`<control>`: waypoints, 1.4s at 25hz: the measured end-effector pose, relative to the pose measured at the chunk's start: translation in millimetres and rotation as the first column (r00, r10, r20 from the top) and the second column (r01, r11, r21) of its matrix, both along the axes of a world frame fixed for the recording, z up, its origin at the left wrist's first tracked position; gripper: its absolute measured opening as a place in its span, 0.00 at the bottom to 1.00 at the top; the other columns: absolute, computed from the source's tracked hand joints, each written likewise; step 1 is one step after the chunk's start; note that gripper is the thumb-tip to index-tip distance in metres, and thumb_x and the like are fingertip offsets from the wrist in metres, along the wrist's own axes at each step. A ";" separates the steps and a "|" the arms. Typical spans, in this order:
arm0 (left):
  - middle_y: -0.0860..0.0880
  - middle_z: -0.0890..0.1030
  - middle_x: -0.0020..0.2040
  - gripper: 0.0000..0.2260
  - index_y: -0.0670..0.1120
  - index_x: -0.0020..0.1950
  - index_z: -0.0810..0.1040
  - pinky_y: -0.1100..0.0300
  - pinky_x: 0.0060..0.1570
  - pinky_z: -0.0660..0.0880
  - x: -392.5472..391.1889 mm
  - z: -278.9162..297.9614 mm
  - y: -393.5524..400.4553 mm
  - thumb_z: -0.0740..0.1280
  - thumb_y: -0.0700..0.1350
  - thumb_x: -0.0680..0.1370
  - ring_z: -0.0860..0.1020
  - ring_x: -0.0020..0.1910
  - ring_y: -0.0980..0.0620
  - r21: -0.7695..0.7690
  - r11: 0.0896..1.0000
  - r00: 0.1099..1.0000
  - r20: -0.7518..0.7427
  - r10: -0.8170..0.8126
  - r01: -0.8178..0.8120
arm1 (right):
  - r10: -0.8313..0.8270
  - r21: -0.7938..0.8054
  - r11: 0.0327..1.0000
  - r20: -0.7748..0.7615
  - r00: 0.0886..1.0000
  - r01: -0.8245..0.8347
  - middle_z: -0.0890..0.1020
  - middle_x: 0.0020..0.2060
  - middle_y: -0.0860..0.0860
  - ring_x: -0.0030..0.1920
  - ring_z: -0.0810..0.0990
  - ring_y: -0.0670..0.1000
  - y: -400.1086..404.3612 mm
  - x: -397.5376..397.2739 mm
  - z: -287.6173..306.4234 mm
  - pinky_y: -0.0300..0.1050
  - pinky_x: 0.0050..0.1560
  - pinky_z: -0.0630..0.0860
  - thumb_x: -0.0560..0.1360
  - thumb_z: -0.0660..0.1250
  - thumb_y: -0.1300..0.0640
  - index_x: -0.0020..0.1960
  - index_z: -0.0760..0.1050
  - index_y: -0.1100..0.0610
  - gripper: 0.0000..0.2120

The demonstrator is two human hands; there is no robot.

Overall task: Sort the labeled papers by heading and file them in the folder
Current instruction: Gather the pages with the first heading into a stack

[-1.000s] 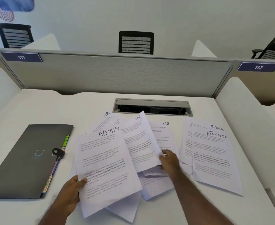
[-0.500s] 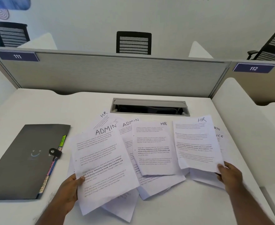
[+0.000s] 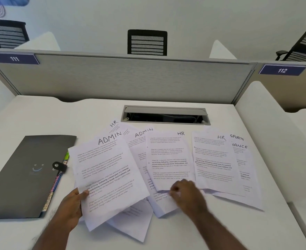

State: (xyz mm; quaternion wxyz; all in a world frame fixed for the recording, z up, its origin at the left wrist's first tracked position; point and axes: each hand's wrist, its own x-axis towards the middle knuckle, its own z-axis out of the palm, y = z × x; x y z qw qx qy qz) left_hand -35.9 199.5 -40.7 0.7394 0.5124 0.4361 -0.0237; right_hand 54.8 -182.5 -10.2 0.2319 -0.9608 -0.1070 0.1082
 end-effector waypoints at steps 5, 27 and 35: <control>0.41 0.78 0.67 0.16 0.42 0.71 0.73 0.39 0.61 0.73 -4.4 -1.5 18.4 0.60 0.36 0.83 0.76 0.63 0.37 0.011 0.997 0.997 0.023 0.073 -0.073 | 0.268 -0.265 0.935 0.099 0.958 -0.234 0.80 0.53 0.45 0.46 0.80 0.49 43.5 -35.6 -23.1 0.46 0.40 0.77 0.51 0.72 0.34 0.52 0.74 0.43 0.32; 0.39 0.78 0.67 0.18 0.40 0.72 0.72 0.37 0.67 0.70 -10.6 -16.3 20.4 0.59 0.34 0.82 0.75 0.66 0.35 -0.032 0.993 0.994 0.005 0.113 -0.112 | 0.204 0.068 0.975 0.073 0.976 -0.209 0.77 0.41 0.39 0.46 0.76 0.42 -0.1 -31.3 12.6 0.38 0.44 0.70 0.74 0.55 0.38 0.46 0.75 0.46 0.16; 0.39 0.79 0.66 0.17 0.42 0.71 0.73 0.36 0.66 0.71 -12.0 -17.0 20.3 0.60 0.35 0.82 0.76 0.65 0.35 -0.026 0.996 0.996 -0.020 0.090 -0.091 | 0.153 -0.201 0.970 0.076 0.985 -0.135 0.67 0.74 0.52 0.74 0.64 0.58 5.4 -1.3 -30.1 0.57 0.68 0.67 0.73 0.66 0.41 0.73 0.66 0.49 0.31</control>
